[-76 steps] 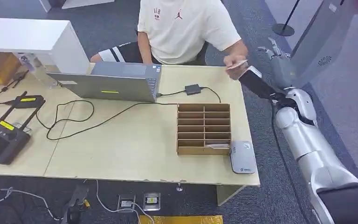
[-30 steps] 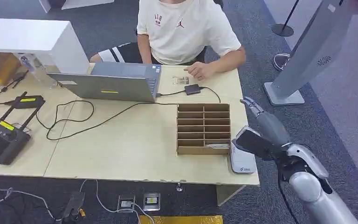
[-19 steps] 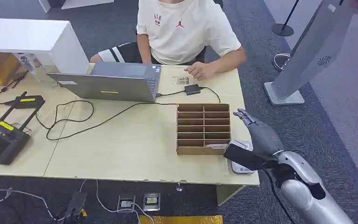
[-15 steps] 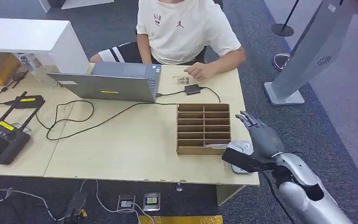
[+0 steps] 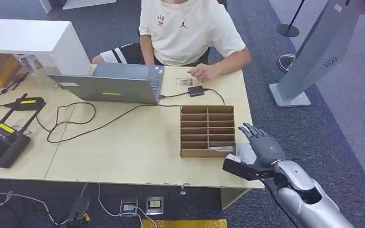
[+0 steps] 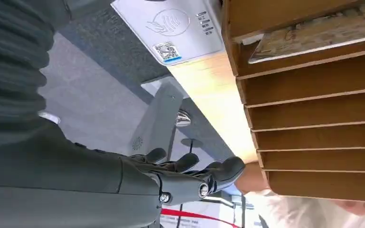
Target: Pass the card to the sensor for recognition and then transmit it.
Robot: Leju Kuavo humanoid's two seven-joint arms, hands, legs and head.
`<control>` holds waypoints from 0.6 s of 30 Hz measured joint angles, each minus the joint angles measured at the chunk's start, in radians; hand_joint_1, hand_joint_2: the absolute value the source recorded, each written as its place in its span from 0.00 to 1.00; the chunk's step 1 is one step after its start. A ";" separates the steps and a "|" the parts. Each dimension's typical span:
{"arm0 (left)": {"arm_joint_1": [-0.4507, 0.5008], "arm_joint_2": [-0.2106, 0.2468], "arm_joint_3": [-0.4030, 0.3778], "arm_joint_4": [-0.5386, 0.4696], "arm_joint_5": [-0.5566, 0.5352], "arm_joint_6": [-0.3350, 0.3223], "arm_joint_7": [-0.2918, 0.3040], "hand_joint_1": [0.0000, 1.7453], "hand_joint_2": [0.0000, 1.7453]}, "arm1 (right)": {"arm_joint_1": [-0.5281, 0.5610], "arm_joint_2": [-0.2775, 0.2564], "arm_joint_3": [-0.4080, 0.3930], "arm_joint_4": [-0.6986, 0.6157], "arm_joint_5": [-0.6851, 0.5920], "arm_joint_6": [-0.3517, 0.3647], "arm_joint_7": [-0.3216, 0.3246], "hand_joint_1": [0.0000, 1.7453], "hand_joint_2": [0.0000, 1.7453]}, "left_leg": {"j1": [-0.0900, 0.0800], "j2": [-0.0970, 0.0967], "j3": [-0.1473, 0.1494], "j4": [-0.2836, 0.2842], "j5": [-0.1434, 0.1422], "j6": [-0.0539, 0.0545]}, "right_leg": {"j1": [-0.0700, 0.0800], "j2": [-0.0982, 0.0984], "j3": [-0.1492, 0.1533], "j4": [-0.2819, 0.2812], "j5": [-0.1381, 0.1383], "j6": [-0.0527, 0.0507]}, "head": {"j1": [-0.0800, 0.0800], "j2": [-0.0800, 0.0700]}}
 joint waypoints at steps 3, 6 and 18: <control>-0.001 0.000 0.000 -0.001 -0.003 -0.005 0.000 0.00 0.00 | -0.008 0.010 0.007 0.013 0.015 -0.028 -0.016 0.00 1.00 | 0.000 0.000 0.000 0.000 0.000 0.000 | 0.000 0.000 0.000 0.000 0.000 0.000 | -0.001 0.000; -0.003 0.000 0.000 -0.001 -0.007 -0.006 0.000 0.00 0.00 | -0.015 0.020 0.015 0.029 0.018 -0.052 -0.032 0.00 1.00 | 0.000 0.000 0.000 0.000 0.000 0.000 | 0.000 0.000 0.000 0.000 0.000 0.000 | 0.000 0.000; -0.009 0.001 0.000 -0.008 -0.019 -0.008 -0.004 0.00 0.00 | -0.042 0.084 0.030 0.110 0.022 -0.100 -0.092 0.00 1.00 | 0.000 0.000 0.000 0.000 0.000 0.000 | 0.000 0.000 0.000 0.000 0.000 0.000 | 0.000 0.000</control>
